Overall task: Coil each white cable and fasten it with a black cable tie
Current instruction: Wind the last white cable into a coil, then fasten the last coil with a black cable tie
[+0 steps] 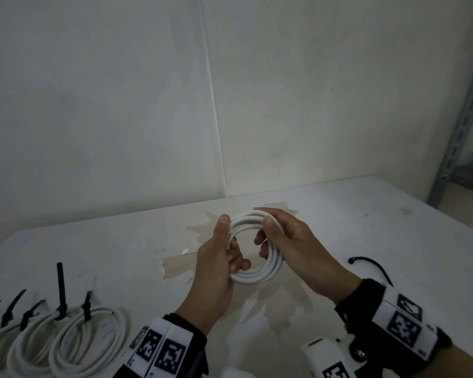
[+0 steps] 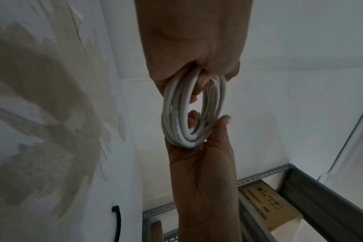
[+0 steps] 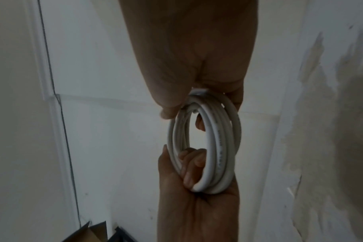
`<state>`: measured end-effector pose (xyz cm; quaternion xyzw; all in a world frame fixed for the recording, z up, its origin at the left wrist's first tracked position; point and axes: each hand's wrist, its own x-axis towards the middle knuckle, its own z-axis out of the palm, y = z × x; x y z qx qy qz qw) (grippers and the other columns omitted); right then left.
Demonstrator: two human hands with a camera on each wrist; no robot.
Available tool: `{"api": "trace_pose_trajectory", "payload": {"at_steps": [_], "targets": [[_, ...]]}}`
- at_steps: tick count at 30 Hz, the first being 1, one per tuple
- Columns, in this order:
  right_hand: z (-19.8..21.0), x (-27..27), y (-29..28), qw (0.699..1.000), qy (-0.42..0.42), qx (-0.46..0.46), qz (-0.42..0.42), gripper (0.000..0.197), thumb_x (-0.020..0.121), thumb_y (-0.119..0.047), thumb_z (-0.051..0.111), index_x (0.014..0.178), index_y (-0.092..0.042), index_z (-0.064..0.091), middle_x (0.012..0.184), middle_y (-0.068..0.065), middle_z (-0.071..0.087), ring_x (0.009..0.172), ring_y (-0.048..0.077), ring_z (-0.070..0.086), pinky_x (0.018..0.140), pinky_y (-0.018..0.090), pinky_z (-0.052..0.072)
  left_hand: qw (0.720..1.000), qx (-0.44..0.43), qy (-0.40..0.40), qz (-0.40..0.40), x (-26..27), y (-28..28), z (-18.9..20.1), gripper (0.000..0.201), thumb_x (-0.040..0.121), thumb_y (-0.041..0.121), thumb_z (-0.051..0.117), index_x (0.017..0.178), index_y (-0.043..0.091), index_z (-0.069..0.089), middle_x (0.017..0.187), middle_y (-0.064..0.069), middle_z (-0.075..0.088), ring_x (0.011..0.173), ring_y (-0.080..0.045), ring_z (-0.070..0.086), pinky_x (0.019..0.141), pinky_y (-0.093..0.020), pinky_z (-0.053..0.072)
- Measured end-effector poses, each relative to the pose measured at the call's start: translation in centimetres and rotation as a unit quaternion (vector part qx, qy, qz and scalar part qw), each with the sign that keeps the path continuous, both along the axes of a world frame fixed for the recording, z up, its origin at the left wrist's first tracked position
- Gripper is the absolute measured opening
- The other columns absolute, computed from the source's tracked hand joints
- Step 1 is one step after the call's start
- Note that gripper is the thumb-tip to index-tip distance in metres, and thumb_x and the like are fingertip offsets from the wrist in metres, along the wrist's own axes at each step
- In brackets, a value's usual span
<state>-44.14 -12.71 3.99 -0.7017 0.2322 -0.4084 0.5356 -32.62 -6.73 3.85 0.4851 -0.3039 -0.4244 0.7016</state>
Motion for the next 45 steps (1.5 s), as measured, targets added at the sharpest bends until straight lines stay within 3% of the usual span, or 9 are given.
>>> {"api": "trace_pose_trajectory", "payload": {"at_steps": [6,11,17,28,33,36,39,42,45], "targets": [[-0.4,-0.7,-0.8,0.996,0.044,-0.059,-0.046,0.022,0.096,-0.028,0.035,0.090,-0.028,0.055,0.065,-0.004,0.051,0.049,-0.001,0.051,0.053,0.014,0.043,0.995,0.024,-0.068,-0.061,-0.5,-0.3,-0.2,0.042,0.091,0.041,0.044,0.067,0.007,0.050,0.041,0.005,0.034,0.037,-0.009,0.037,0.054,-0.027,0.039],[-0.8,-1.7,-1.8,0.986,0.092,-0.108,-0.092,0.023,0.097,-0.030,0.035,0.097,-0.024,0.057,0.064,-0.007,0.050,0.051,0.000,0.050,0.056,0.016,0.041,0.978,0.027,-0.157,-0.136,0.2,-0.3,-0.2,0.047,0.079,0.050,0.043,0.081,0.009,0.065,0.063,-0.004,0.067,0.065,-0.018,0.067,0.067,-0.029,0.056],[-1.1,-2.4,-2.1,0.985,0.081,-0.109,-0.108,0.026,0.097,-0.030,0.034,0.099,-0.019,0.057,0.064,-0.006,0.051,0.050,0.002,0.050,0.053,0.014,0.039,0.987,0.017,-0.102,-0.124,-1.7,-1.4,0.4,0.036,0.096,0.031,0.039,0.067,0.013,0.050,0.045,0.008,0.037,0.040,-0.007,0.035,0.053,-0.024,0.039],[-1.0,-6.2,-1.9,0.984,0.096,-0.075,-0.132,0.021,0.098,-0.030,0.035,0.100,-0.025,0.055,0.067,-0.004,0.054,0.052,0.001,0.052,0.053,0.014,0.042,0.986,0.048,-0.054,-0.149,-5.0,-2.9,0.0,0.040,0.093,0.035,0.044,0.061,0.012,0.042,0.043,0.007,0.029,0.038,-0.008,0.028,0.056,-0.028,0.035],[-1.1,-9.0,-2.1,0.980,0.116,-0.011,-0.159,0.025,0.094,-0.039,0.036,0.112,-0.027,0.050,0.092,-0.005,0.061,0.080,0.004,0.060,0.077,0.021,0.048,0.990,0.054,-0.003,-0.129,-5.9,-3.9,-1.0,0.037,0.092,0.030,0.048,0.061,0.012,0.040,0.041,0.007,0.027,0.034,-0.006,0.024,0.047,-0.024,0.035],[-1.5,-11.5,-3.6,0.966,0.154,0.022,-0.208,0.024,0.095,-0.037,0.041,0.110,-0.021,0.053,0.096,-0.002,0.060,0.081,0.007,0.060,0.081,0.031,0.049,0.991,0.054,0.026,-0.121,-5.6,-4.4,-1.3,0.037,0.092,0.030,0.050,0.060,0.012,0.040,0.039,0.007,0.027,0.032,-0.006,0.024,0.042,-0.021,0.036],[-2.8,-13.8,-5.3,0.936,0.255,0.033,-0.238,0.020,0.094,-0.035,0.045,0.105,-0.020,0.054,0.104,0.001,0.058,0.084,0.013,0.060,0.078,0.027,0.045,0.990,0.049,0.048,-0.125,-5.6,-4.6,-1.5,0.038,0.092,0.031,0.049,0.061,0.011,0.040,0.040,0.007,0.026,0.032,-0.006,0.023,0.040,-0.020,0.037],[-4.2,-15.3,-6.9,0.876,0.413,0.006,-0.248,0.029,0.094,-0.036,0.045,0.111,-0.014,0.053,0.114,0.006,0.056,0.094,0.017,0.052,0.073,0.025,0.037,0.989,0.051,0.059,-0.125,-5.8,-4.8,-1.8,0.038,0.092,0.033,0.049,0.062,0.012,0.039,0.040,0.007,0.025,0.032,-0.006,0.023,0.039,-0.019,0.036],[-5.1,-15.5,-7.9,0.814,0.537,0.006,-0.220,0.041,0.095,-0.033,0.044,0.124,-0.004,0.047,0.128,0.012,0.050,0.112,0.024,0.050,0.084,0.026,0.038,0.988,0.058,0.066,-0.127,-6.0,-4.9,-2.0,0.039,0.092,0.033,0.048,0.061,0.011,0.040,0.040,0.007,0.026,0.031,-0.006,0.023,0.039,-0.019,0.035]]}}
